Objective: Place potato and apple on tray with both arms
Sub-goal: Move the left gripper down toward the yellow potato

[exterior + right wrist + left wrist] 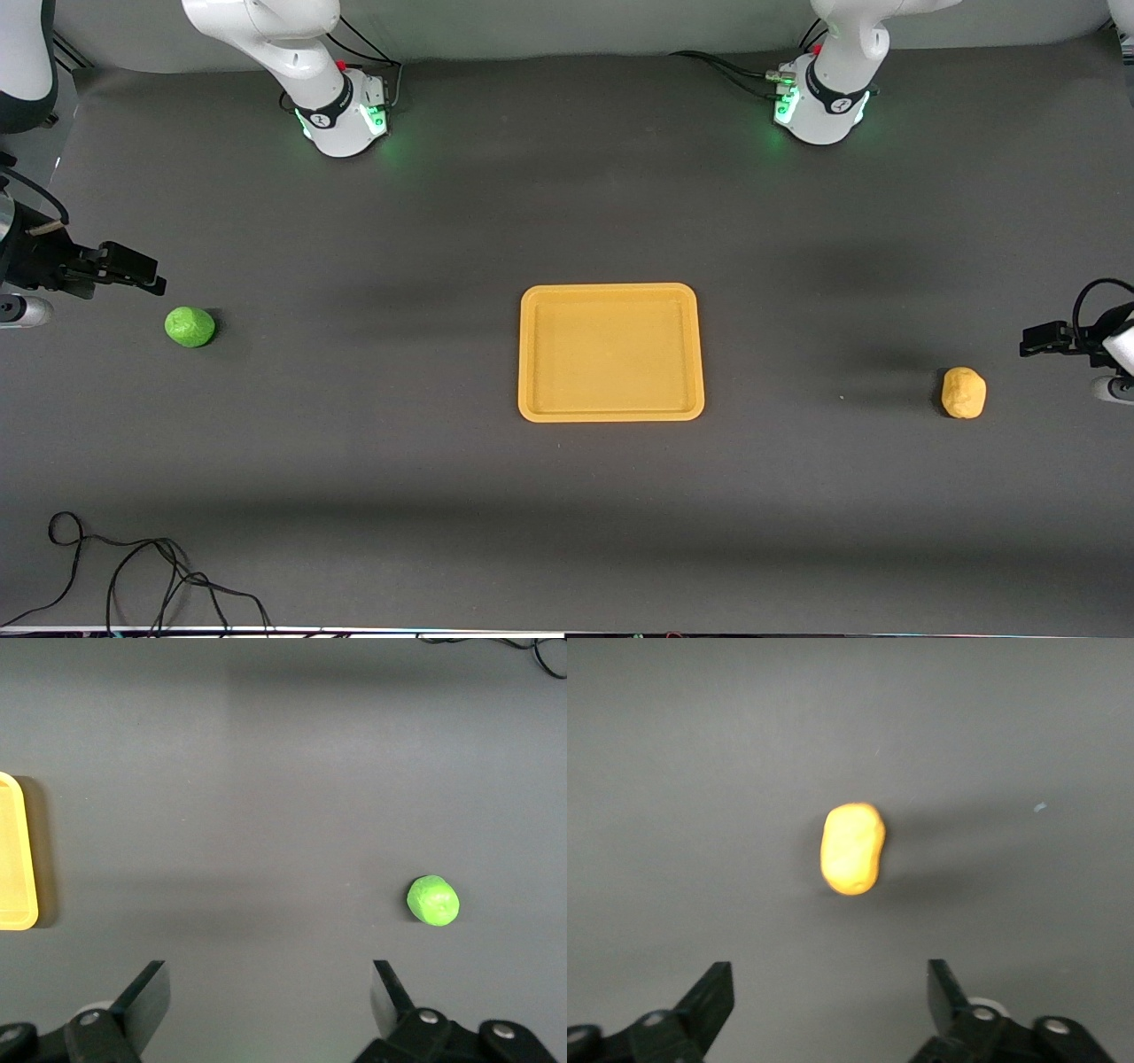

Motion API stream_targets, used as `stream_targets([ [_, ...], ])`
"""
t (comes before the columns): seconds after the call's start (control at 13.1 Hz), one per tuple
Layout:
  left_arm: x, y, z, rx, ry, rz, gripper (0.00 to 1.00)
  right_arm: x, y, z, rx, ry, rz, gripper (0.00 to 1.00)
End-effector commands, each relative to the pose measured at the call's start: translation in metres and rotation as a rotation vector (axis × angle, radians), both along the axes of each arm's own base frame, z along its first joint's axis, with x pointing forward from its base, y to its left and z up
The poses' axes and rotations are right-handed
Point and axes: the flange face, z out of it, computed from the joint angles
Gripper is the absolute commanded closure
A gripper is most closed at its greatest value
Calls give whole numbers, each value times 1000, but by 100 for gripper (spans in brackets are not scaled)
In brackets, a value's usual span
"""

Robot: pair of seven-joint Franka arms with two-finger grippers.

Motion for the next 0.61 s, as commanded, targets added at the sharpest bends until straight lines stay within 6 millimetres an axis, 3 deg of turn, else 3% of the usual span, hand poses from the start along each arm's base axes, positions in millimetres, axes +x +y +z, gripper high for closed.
stream_targets([
  [0.0, 5, -7, -87, 1, 52, -90, 9, -1, 2, 4, 14, -9, 0, 0],
  [0.15, 5, -12, -131, -16, 92, -134, 8, -3, -16, -6, 4, 12, -16, 0],
  [0.31, 5, -10, -163, -15, 96, -174, 8, -17, -64, -17, 9, 24, -28, 0],
  [0.53, 15, -1, -173, -6, 47, -229, 7, -51, -138, -37, 20, -28, 6, 0],
])
